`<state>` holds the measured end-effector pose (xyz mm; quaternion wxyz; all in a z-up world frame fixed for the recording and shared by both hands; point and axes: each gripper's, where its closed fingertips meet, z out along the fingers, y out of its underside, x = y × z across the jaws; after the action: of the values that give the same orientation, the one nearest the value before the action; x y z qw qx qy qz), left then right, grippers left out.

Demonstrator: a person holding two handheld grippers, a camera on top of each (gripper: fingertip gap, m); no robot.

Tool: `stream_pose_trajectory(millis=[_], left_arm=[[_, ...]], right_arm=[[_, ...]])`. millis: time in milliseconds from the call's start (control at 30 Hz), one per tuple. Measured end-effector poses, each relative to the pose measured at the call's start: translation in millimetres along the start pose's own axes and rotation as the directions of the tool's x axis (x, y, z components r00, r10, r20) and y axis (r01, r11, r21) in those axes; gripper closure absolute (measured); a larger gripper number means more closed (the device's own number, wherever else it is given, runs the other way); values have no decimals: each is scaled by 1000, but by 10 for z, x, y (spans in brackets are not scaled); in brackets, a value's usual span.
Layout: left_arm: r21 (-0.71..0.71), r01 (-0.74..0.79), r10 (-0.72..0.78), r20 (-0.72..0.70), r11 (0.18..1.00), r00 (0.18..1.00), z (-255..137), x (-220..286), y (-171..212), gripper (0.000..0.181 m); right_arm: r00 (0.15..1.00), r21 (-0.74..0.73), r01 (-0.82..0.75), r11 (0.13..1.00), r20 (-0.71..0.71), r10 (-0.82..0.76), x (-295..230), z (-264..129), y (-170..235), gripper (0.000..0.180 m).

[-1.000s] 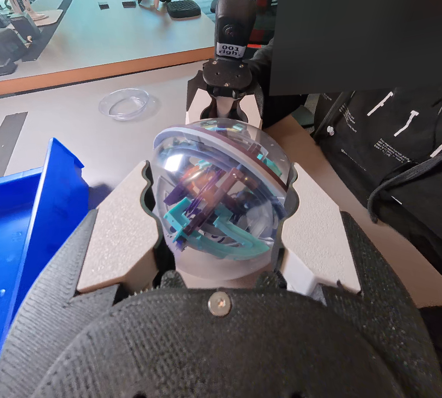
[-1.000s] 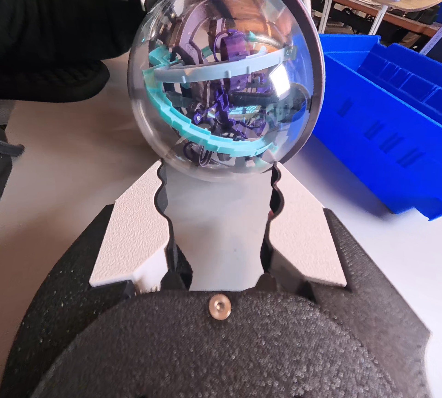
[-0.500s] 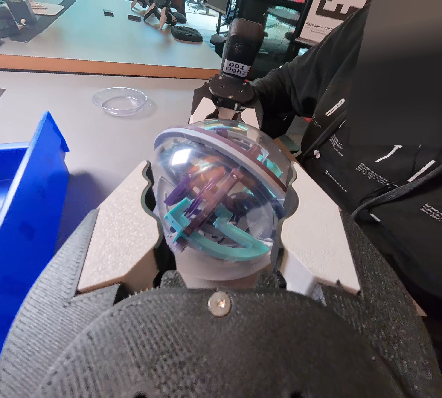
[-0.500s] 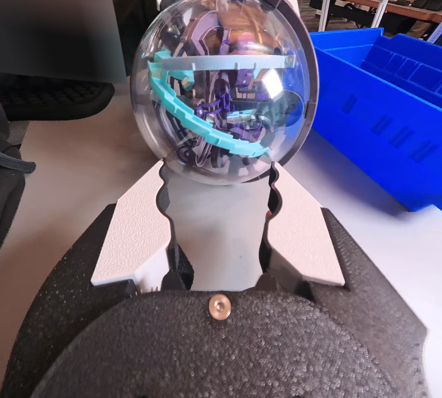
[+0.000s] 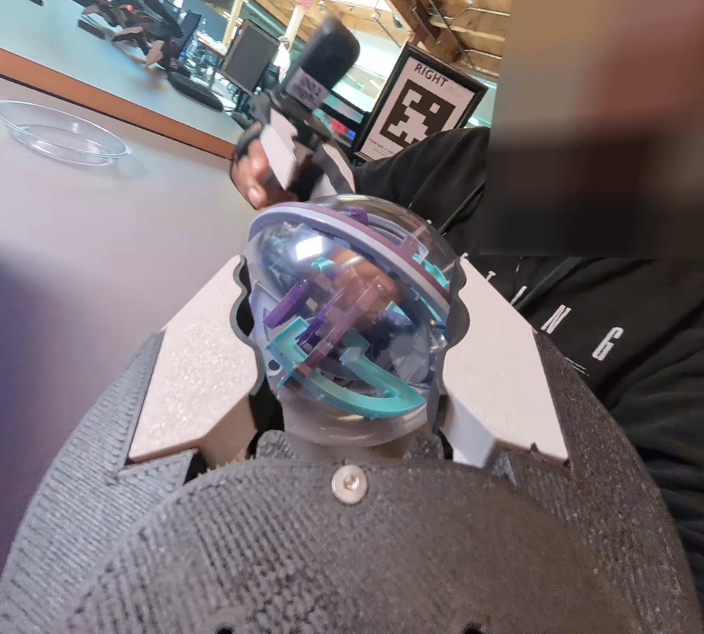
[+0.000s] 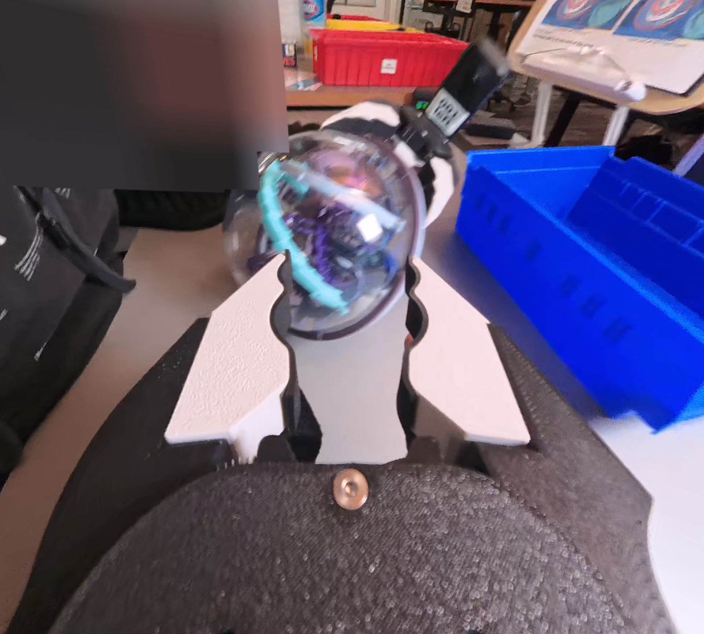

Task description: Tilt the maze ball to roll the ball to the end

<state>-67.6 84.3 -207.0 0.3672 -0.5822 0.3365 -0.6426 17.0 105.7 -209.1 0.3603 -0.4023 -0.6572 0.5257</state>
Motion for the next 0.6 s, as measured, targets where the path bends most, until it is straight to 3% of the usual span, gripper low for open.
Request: stream_pose_trajectory(millis=[133,233,333,500,600], left_arm=[[-7,36,-36,-83,999,996,85,-16,-2,78],[-24,44,-47,-126,999,991,161,-28,-10,81],[-8,53,-53,-135,999,989,193,-71,-50,83],[39,41,-42,4,998,999,136,-171,-162,76],[100,-40,19,204,994,979,-36,-149,-369,74]], right_arm=[[996,-41,-82,996,32,83,432,50,-142,130],[955,-108,-212,971,190,229,503,234,-110,129],[847,-184,-337,923,368,383,419,329,-54,138],[748,-241,-452,859,421,512,396,405,108,174],[743,-245,-476,845,401,535,360,391,223,174]])
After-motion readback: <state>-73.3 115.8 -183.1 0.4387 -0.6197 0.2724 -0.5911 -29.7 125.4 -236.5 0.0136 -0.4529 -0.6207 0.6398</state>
